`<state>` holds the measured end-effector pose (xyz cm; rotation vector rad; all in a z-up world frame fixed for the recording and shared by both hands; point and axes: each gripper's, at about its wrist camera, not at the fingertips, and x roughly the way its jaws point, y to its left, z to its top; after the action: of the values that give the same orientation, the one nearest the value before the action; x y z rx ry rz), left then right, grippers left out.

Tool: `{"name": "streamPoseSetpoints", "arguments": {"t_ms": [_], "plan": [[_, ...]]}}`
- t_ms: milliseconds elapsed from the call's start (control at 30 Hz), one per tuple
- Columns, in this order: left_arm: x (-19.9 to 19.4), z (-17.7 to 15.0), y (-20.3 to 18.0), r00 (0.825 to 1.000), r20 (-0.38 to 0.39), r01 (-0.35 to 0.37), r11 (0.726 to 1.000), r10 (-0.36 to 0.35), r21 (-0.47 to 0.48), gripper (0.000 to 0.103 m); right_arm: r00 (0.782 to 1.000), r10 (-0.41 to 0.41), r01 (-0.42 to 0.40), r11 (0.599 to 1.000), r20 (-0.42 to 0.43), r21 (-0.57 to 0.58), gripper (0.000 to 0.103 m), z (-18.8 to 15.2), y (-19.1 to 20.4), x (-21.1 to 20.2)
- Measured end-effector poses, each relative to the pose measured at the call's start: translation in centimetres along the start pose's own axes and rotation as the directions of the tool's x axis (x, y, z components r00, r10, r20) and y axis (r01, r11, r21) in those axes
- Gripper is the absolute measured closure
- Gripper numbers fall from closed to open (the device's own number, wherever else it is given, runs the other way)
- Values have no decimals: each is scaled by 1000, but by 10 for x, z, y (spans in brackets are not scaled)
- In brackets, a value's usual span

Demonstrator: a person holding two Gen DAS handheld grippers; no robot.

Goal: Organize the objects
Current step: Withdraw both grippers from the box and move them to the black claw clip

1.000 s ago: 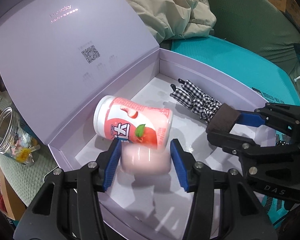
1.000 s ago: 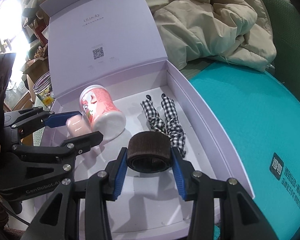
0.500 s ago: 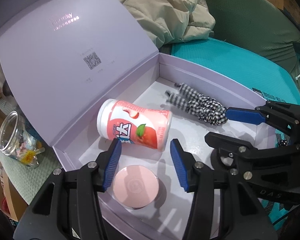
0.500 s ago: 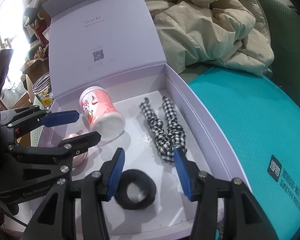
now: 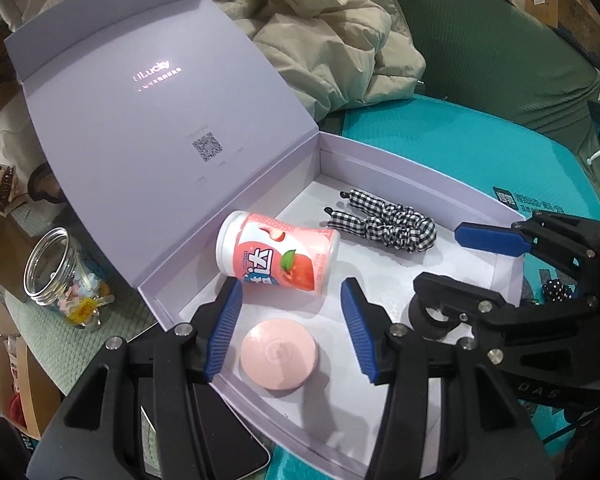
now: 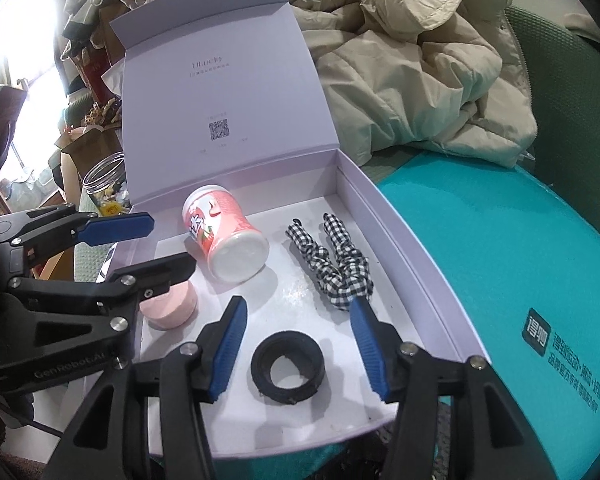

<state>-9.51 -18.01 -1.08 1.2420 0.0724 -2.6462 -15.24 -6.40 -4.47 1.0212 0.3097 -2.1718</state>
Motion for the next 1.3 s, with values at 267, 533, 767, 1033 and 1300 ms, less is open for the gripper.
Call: {"name": "streamPoseSetpoints", "arguments": {"t_ms": [267, 533, 767, 1033, 1300], "plan": [[-17, -7, 1, 1000, 14, -1, 1000, 1, -6, 46, 999, -7, 7, 1000, 36, 6, 45, -7, 3, -20], [-34, -12, -5, 999, 42, -3, 1000, 4, -11, 40, 997, -27, 26, 999, 66, 20, 41, -12, 1, -36], [-41, -13, -17, 998, 55, 20, 1000, -21, 7, 38, 995, -50, 47, 998, 91, 43, 39, -17, -4, -52], [-42, -13, -30, 998, 55, 42, 999, -43, 26, 38, 992, -79, 73, 995, 96, 63, 39, -25, -12, -64], [-45, -14, -46, 996, 49, 77, 995, -80, 62, 38, 989, -119, 110, 988, 85, 110, 39, -37, -28, -76]]}}
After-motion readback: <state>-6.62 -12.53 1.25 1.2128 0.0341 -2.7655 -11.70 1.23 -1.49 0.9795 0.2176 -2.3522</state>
